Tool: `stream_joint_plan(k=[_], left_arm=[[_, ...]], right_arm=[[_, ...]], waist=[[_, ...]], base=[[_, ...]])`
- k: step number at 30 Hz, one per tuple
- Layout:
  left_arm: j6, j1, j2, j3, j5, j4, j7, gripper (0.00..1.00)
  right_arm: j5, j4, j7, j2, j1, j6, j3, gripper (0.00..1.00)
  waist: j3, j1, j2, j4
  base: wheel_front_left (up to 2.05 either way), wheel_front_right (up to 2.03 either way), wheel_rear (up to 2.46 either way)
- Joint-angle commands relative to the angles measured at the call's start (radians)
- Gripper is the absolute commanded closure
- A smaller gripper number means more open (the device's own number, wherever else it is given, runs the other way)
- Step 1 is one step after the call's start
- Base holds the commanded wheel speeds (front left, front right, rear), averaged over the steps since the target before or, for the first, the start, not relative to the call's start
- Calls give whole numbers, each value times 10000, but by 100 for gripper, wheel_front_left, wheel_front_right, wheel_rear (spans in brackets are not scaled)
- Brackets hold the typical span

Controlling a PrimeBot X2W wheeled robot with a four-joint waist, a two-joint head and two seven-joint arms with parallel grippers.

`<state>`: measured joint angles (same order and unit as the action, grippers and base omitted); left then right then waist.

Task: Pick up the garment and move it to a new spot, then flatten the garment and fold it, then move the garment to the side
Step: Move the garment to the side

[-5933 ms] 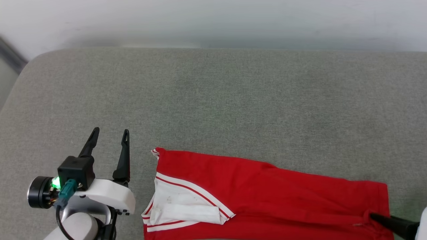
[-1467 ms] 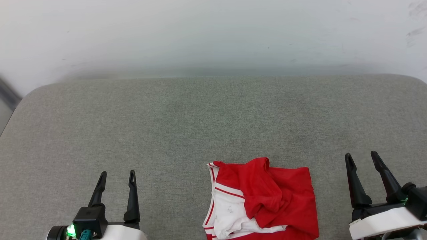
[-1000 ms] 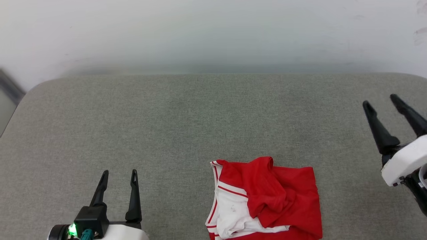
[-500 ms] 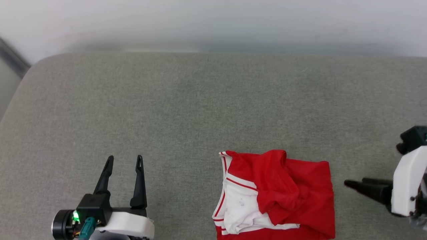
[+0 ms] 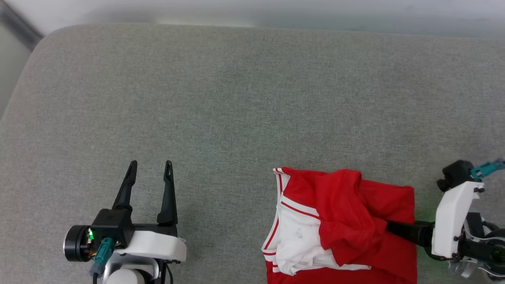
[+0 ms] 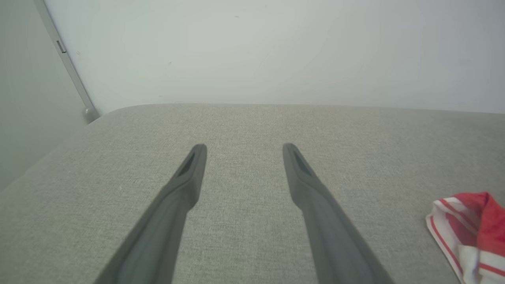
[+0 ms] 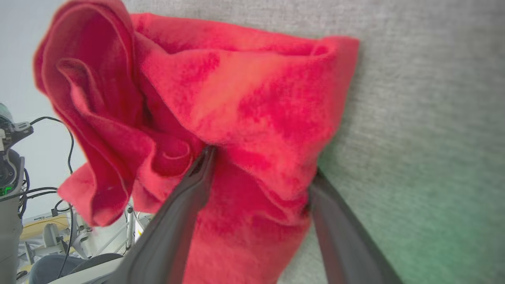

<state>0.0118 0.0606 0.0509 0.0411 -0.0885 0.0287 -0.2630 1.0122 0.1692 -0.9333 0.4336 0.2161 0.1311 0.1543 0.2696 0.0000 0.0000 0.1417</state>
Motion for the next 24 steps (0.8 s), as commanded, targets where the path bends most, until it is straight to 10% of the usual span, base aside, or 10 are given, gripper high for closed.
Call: stream_joint_plan(k=[1, 7, 8, 9, 24], left_arm=[[6, 136, -11, 24, -15, 16, -21, 0], [6, 227, -12, 46, -40, 65, -21, 0], [11, 228, -12, 42, -41, 77, -21, 0], [21, 222, -12, 44, -45, 91, -21, 0], [56, -554, -12, -160, 38, 190, -21, 0]], right_arm=[[48, 319, -2, -277, -125, -11, 361, 0], [-119, 537, 44, -90, -246, -14, 1141, 0], [-133, 571, 131, -40, -230, -15, 1223, 65], [-83, 599, 179, -5, -208, -15, 1304, 100], [291, -1343, 1094, 1620, 1400, -6, 2771, 100]], waist=[[94, 0, 0, 91], [116, 0, 0, 153], [102, 0, 0, 153], [77, 0, 0, 151], [-1190, 0, 0, -839]], base=[[0, 0, 0], [0, 0, 0], [0, 0, 0], [0, 0, 0], [0, 0, 0]])
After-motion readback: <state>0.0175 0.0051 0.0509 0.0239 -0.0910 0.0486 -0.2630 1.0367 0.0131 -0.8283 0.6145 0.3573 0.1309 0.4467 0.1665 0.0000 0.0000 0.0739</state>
